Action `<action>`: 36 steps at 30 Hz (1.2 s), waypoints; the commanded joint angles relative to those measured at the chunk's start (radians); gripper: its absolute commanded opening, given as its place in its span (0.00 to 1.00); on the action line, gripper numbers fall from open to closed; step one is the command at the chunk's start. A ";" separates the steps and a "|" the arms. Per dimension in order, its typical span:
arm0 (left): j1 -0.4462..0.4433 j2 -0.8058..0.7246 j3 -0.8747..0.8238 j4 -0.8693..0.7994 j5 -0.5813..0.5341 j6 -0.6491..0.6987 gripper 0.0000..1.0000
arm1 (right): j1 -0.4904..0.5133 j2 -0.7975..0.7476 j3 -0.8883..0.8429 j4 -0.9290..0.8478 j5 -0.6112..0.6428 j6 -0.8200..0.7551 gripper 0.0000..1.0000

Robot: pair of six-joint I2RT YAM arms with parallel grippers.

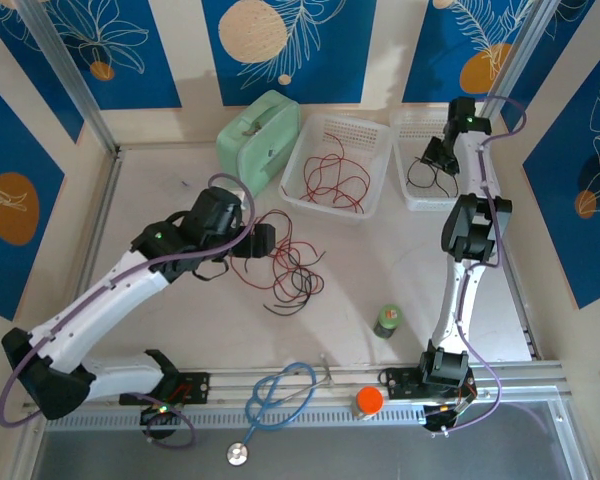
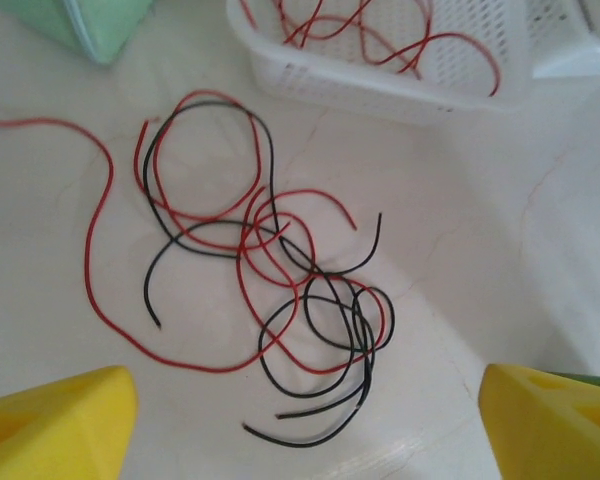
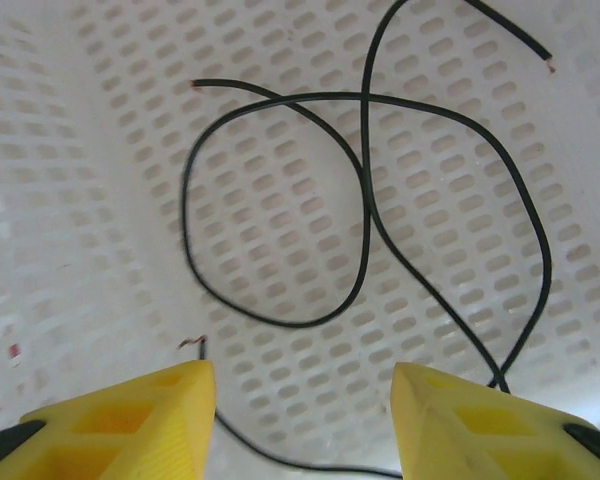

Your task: Untangle the cables

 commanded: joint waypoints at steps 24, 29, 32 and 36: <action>0.267 0.511 -0.111 0.126 0.024 -0.009 0.42 | 0.397 -1.018 -1.001 0.306 0.027 0.081 0.44; 0.271 0.559 -0.078 0.121 -0.016 -0.004 0.42 | 0.486 -1.135 -1.105 0.298 0.049 0.110 0.44; 0.278 0.585 -0.059 0.125 -0.031 0.005 0.41 | 0.540 -1.191 -1.159 0.293 0.076 0.136 0.44; 0.289 0.624 -0.021 0.136 -0.062 0.040 0.40 | 0.579 -1.234 -1.210 0.294 0.082 0.164 0.44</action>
